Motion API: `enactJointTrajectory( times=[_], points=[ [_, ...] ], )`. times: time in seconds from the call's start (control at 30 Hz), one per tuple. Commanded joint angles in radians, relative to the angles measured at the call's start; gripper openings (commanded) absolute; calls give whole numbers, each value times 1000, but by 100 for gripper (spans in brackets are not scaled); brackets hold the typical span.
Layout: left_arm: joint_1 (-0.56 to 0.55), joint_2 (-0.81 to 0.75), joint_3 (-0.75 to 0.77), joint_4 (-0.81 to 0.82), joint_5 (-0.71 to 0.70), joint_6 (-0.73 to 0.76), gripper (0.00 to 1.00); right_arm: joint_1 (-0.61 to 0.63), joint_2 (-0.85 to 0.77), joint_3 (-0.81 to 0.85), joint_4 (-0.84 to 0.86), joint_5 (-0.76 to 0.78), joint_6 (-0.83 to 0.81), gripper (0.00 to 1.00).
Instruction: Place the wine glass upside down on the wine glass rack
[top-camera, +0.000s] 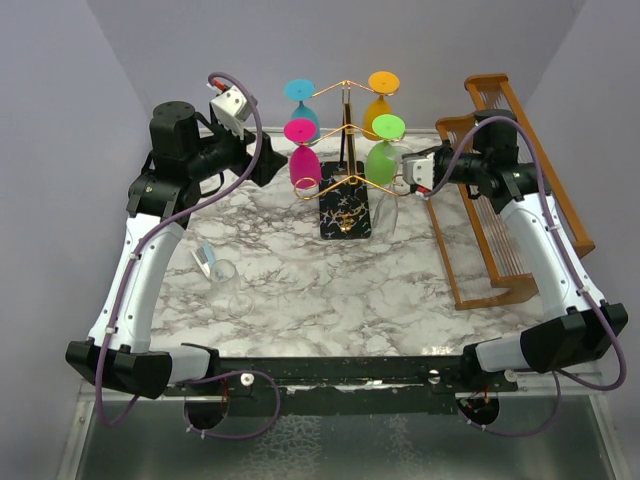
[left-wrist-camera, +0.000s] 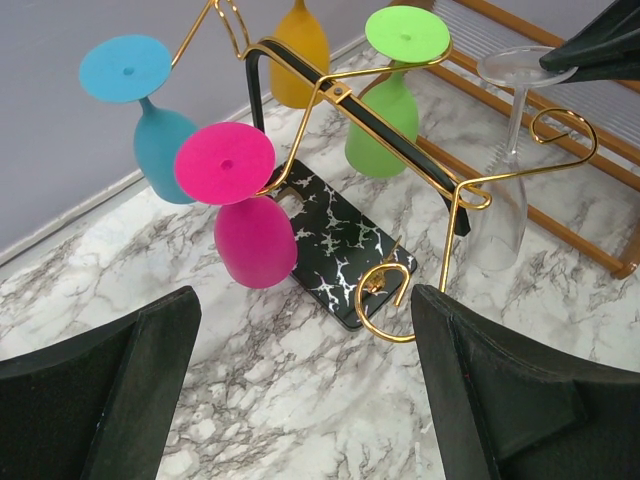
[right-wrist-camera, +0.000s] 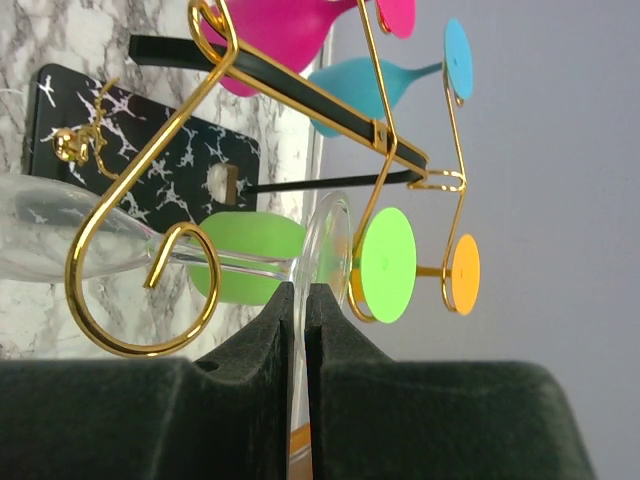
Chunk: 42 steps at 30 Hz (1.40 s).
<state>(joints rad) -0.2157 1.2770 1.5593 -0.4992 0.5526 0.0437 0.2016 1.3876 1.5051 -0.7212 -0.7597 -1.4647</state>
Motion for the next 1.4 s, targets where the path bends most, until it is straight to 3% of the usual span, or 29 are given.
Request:
enactJointTrajectory(
  times=[0.0,0.7,1.37],
  points=[
    [6,1,3,16,8,10,89,8,5,51,-50,-114,-32,4],
    [9,1,-3,11,21,18,89,15,-19,68,-150,-219,-78,6],
    [10,-24,-27,14,41,22,89,15,-153,-36,-145,-112,-38,6]
  ],
)
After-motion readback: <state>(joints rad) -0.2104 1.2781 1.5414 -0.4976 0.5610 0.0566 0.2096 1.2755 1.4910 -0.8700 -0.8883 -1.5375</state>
